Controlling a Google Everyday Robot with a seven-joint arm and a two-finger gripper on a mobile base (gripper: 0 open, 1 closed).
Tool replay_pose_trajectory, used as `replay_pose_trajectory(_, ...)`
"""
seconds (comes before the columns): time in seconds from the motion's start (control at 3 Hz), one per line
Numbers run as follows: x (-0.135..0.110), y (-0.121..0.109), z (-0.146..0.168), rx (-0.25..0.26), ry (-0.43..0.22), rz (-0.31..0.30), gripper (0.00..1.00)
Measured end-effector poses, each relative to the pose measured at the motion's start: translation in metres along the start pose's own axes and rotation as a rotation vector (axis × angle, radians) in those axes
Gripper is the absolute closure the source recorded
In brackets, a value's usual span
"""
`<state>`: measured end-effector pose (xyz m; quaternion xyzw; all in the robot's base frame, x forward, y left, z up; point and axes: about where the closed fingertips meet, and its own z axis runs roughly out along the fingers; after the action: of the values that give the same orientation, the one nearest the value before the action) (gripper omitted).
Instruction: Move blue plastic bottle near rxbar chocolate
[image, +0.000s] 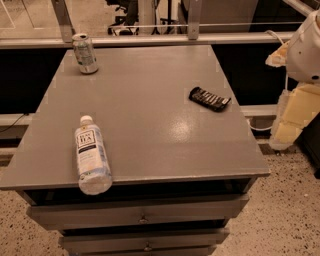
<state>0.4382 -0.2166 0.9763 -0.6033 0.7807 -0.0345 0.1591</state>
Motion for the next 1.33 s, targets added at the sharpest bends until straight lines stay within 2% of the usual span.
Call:
replay_pose_trajectory(0.33,0.0,0.0,0.0,0.0,0.0,0.0,0.0)
replay_pose_trajectory(0.67,-0.026,0.004,0.008,-0.007,-0.04,-0.002,0.0)
replay_pose_trajectory(1.0,-0.084,0.015,0.036,-0.061,-0.121,-0.004,0.0)
replay_pose_trajectory(1.33,-0.149,0.028,0.067,-0.145,-0.194,0.027,0.0)
